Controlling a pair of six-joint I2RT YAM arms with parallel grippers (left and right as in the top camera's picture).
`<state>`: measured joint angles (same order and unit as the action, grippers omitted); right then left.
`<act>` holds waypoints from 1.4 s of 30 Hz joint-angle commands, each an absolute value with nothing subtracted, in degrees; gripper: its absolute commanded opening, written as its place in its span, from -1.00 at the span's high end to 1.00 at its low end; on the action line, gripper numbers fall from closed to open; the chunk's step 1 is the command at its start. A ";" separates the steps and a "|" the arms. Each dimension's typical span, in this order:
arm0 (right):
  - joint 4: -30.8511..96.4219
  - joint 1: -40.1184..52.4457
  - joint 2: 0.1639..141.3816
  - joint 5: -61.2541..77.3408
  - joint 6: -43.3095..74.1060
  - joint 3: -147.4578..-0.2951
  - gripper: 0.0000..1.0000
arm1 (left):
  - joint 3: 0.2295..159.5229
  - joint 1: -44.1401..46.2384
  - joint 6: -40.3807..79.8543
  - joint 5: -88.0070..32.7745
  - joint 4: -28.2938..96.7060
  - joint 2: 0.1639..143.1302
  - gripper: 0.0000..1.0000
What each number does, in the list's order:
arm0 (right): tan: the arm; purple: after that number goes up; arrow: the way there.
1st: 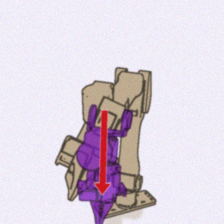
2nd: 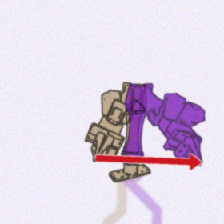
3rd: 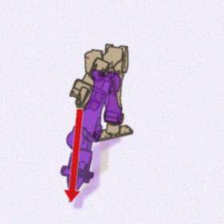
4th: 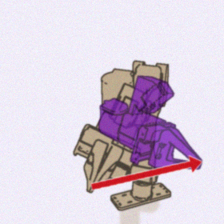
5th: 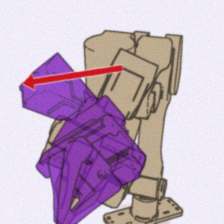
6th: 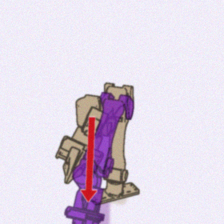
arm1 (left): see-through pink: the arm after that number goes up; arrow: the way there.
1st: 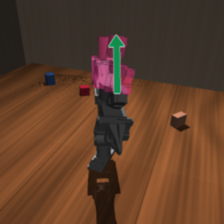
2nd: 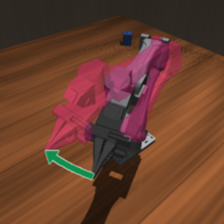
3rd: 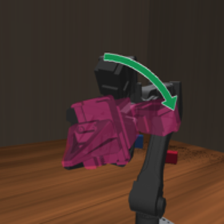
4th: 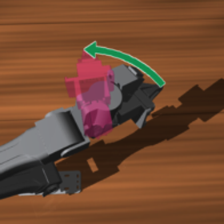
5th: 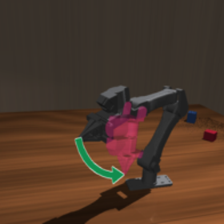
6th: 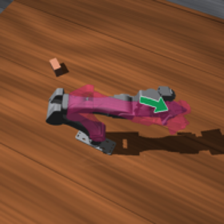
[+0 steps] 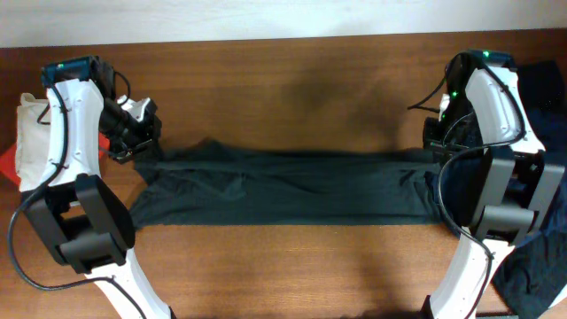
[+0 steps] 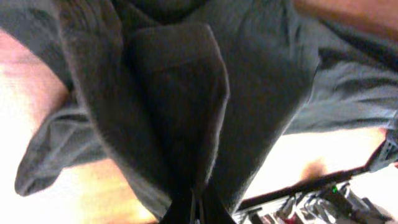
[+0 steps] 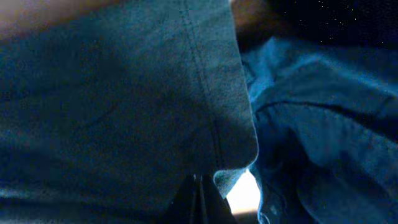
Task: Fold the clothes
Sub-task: 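Fold the t-shirt's top half down toward the bottom edge with both grippers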
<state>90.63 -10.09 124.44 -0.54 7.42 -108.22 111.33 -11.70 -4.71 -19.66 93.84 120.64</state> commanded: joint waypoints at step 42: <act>81.23 -23.11 123.17 6.87 -1.04 -95.46 0.46 | 97.19 -2.15 3.01 -9.65 81.87 116.75 0.12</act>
